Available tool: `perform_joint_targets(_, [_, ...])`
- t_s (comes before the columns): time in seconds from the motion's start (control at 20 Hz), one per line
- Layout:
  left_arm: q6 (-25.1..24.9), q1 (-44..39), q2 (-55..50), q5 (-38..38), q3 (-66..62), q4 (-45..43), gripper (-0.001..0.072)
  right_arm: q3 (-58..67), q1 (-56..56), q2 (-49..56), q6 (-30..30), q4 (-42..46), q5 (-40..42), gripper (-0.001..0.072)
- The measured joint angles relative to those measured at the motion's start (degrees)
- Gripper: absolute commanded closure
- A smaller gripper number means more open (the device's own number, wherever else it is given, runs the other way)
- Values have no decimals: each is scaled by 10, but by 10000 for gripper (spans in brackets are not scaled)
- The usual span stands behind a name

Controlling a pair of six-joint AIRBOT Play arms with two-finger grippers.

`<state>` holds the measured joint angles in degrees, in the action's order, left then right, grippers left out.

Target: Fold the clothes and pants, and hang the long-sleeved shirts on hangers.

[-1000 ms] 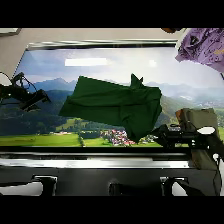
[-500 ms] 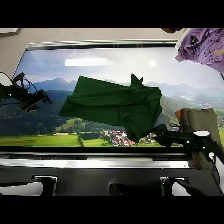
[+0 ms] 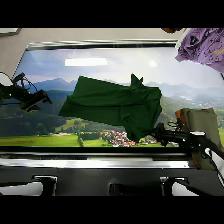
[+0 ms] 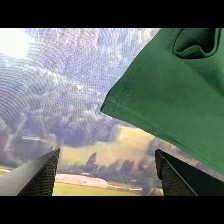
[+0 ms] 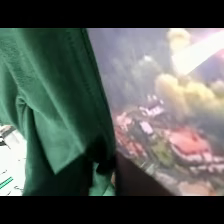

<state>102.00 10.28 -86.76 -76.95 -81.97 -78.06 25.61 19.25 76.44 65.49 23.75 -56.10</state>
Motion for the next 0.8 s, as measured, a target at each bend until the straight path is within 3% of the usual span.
perform_joint_targets(0.35, [-10,5,0,-5,20,1,13,2,-49,-10,5,-1,25,678])
perform_joint_targets(0.8, [-192,76,-26,92,125,191,13,15,-54,-87,31,0,-14,677])
